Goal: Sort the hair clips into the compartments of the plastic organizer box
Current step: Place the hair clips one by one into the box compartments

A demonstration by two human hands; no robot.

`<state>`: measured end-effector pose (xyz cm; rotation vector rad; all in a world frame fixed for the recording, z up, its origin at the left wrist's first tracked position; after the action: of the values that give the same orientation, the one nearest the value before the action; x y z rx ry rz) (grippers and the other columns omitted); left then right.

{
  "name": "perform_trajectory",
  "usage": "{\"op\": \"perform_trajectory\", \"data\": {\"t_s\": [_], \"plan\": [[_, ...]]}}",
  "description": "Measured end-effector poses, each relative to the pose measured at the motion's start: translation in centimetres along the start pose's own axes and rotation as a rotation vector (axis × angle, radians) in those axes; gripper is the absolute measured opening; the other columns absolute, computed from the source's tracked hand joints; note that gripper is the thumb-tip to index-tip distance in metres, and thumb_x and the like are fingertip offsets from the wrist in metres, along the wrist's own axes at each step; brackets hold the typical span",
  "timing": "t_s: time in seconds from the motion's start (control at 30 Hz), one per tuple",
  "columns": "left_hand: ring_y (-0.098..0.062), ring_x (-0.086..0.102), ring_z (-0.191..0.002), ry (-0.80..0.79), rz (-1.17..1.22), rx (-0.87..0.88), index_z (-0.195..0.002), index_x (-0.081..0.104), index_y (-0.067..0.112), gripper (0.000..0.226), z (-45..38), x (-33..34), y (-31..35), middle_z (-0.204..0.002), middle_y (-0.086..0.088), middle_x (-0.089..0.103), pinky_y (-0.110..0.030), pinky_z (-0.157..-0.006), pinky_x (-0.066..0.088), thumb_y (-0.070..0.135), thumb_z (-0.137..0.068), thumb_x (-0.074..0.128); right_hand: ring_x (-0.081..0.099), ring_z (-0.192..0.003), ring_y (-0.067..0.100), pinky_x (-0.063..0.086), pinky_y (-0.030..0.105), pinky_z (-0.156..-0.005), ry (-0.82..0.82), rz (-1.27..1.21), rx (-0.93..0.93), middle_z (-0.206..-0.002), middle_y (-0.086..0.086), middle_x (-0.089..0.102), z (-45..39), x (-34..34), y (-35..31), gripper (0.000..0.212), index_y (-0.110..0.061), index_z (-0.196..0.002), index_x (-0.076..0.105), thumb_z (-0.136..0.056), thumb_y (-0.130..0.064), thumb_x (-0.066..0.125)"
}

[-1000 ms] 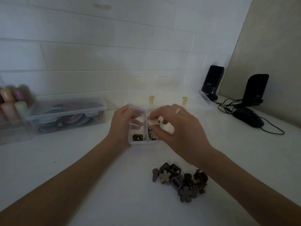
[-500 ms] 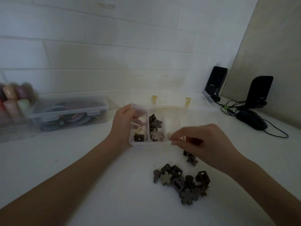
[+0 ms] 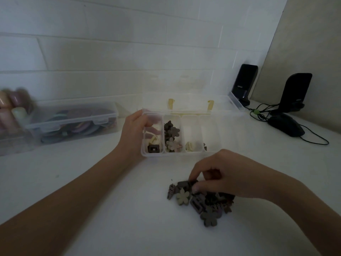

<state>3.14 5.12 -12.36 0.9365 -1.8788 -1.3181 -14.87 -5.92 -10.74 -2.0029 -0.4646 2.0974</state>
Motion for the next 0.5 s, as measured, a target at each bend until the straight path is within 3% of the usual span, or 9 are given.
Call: {"op": "perform_trajectory", "data": {"t_s": [0.23, 0.37, 0.5], "plan": [[-0.015, 0.061, -0.053, 0.014, 0.025, -0.016, -0.061, 0.063, 0.018, 0.015, 0.1, 0.2, -0.1, -0.062, 0.004, 0.064, -0.032, -0.062, 0.043, 0.013, -0.057, 0.05, 0.051, -0.056, 0.006, 0.041, 0.014, -0.053, 0.22, -0.193, -0.089, -0.068, -0.009, 0.06, -0.1, -0.3, -0.7, 0.017, -0.028, -0.084, 0.064, -0.075, -0.038, 0.073], [-0.017, 0.059, -0.055, 0.006, 0.026, -0.002, -0.065, 0.061, 0.014, 0.012, 0.2, 0.4, 0.1, -0.065, 0.002, 0.063, -0.031, -0.059, 0.044, 0.014, -0.057, 0.051, 0.057, -0.066, 0.002, 0.042, 0.01, -0.054, 0.311, -0.336, -0.099, -0.078, -0.023, 0.061, -0.3, -0.3, -1.2, 0.014, -0.027, -0.093, 0.065, -0.08, -0.026, 0.07], [-0.021, 0.059, -0.059, 0.021, 0.022, 0.003, -0.068, 0.061, 0.013, 0.017, 0.4, 0.5, 0.1, -0.075, -0.012, 0.059, -0.036, -0.066, 0.044, 0.014, -0.057, 0.049, 0.062, -0.071, 0.005, 0.052, 0.019, -0.05, 0.343, -0.49, -0.085, -0.091, -0.022, 0.065, -0.5, 0.1, -1.3, 0.023, -0.03, -0.098, 0.063, -0.084, -0.012, 0.066]]}}
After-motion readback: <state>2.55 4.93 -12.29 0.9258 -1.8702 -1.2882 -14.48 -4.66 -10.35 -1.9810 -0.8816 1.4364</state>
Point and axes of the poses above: each hand's wrist, its own z-axis away from the middle knuckle, its own x-axis out of the palm, y = z × x, the point moved 4 cm from there along -z, towards the middle knuckle
